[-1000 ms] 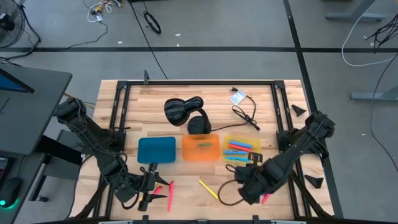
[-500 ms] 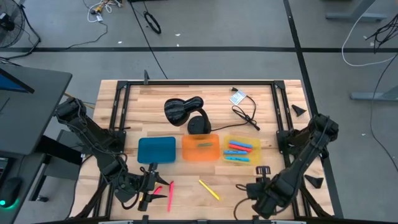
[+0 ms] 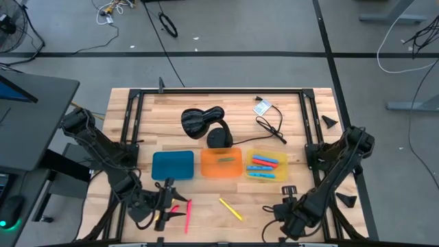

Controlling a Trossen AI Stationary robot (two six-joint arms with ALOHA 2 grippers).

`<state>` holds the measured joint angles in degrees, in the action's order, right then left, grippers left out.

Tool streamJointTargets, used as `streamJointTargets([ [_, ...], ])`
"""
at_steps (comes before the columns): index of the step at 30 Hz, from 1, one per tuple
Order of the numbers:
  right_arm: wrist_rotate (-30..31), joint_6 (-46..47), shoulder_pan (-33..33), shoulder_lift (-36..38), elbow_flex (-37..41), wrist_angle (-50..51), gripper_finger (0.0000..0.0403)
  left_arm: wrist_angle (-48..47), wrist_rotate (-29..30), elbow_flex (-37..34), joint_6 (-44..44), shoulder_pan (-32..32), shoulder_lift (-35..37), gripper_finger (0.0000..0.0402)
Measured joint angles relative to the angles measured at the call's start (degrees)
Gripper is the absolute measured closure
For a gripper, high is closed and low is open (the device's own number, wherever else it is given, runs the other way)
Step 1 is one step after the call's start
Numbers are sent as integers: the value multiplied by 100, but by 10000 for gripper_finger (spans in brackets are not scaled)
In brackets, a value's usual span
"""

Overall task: Pick & Place Markers
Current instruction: Put the blue pen into the orange bin

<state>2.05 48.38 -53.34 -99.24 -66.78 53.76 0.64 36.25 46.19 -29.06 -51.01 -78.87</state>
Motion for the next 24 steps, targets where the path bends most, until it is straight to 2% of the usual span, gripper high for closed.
streamJointTargets([
  [6, -132, -161, -39, -2, 485, -656, 257, -2, -4, 0, 15, 149, 0, 179],
  [24, -106, -581, -188, -2, 1029, -1072, 257, -2, -249, 0, -30, 307, 0, 179],
])
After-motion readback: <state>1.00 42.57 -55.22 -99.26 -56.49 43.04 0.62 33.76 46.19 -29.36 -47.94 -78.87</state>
